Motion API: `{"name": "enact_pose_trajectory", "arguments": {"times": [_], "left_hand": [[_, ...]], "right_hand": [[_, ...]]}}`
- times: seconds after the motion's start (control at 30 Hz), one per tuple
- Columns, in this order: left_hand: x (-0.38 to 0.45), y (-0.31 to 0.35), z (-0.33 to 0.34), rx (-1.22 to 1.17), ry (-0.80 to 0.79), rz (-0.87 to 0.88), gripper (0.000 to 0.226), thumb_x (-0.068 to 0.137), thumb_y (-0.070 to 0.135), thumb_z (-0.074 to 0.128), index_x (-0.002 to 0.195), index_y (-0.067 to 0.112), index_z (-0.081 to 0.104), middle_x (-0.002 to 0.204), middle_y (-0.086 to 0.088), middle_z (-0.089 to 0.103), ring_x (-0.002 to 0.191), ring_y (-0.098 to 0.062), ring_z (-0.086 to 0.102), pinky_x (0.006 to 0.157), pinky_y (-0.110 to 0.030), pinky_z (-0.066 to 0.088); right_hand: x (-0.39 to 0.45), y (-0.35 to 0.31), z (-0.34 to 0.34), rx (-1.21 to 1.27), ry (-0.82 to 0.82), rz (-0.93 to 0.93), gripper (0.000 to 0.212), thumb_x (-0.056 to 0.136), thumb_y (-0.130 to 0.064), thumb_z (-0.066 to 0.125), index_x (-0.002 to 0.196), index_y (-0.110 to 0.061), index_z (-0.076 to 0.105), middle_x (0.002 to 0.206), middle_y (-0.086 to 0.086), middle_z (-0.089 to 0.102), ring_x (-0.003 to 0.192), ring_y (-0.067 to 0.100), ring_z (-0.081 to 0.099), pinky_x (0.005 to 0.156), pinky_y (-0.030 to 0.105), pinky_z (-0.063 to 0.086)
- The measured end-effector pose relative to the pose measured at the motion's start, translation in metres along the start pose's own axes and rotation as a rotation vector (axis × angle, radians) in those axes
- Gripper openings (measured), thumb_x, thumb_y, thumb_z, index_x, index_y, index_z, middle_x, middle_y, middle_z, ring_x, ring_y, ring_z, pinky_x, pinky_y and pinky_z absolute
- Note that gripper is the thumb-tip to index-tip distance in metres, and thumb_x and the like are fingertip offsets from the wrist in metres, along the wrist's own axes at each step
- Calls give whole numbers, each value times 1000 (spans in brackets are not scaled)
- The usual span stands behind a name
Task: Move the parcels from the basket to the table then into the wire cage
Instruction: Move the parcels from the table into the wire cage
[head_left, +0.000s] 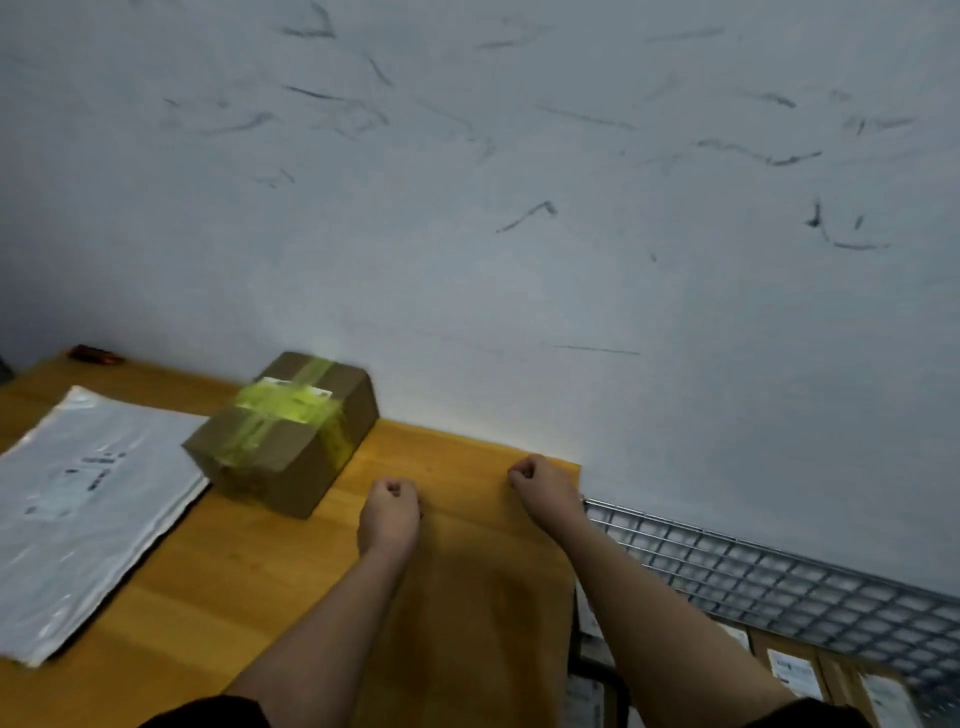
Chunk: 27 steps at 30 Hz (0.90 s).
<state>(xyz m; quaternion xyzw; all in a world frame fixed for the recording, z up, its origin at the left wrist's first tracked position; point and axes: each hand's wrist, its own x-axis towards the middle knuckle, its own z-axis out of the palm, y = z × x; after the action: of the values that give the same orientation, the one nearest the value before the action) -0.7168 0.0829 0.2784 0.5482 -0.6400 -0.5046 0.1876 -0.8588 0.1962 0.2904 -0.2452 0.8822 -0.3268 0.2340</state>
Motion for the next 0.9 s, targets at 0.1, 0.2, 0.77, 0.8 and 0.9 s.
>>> {"name": "enact_pose_trajectory", "arguments": {"times": [0.1,0.2,0.77,0.8,0.9], "left_hand": [[34,4,-65,-65,176,-12,24,99,30,39,102,12,55,103,-12,61,91,-33,58,79,-40,48],[71,1,-115,-148,307,-96,31,98,28,44,119,8,52,123,-16,52,105,-37,54,82,-40,46],[206,-54,-159,-420,138,-484,88,92,49,51,152,21,-6,156,-13,13,139,-35,24,111,-50,29],[212,-54,-157,-426,142,-487,89,91,51,51,152,22,-7,157,-12,12,140,-34,22,110,-49,28],[226,-55,-153,-461,163,-503,96,88,57,53,152,23,-10,157,-12,10,140,-34,22,111,-49,26]], "right_hand": [[14,-63,38,-7,-42,-61,30,97,-26,50,123,-12,56,127,9,57,115,26,54,91,32,43],[29,-117,80,-26,-70,-95,41,96,-30,52,133,-13,47,134,11,47,120,29,50,101,39,43],[168,-217,195,-152,-109,-83,75,92,-39,59,149,-7,23,149,19,27,135,37,36,110,40,31],[174,-219,198,-142,-110,-85,76,92,-39,60,149,-7,23,149,18,27,134,37,36,110,40,31],[189,-223,204,-80,-105,-90,78,89,-35,64,149,-7,22,149,16,25,132,35,38,110,39,34]]}}
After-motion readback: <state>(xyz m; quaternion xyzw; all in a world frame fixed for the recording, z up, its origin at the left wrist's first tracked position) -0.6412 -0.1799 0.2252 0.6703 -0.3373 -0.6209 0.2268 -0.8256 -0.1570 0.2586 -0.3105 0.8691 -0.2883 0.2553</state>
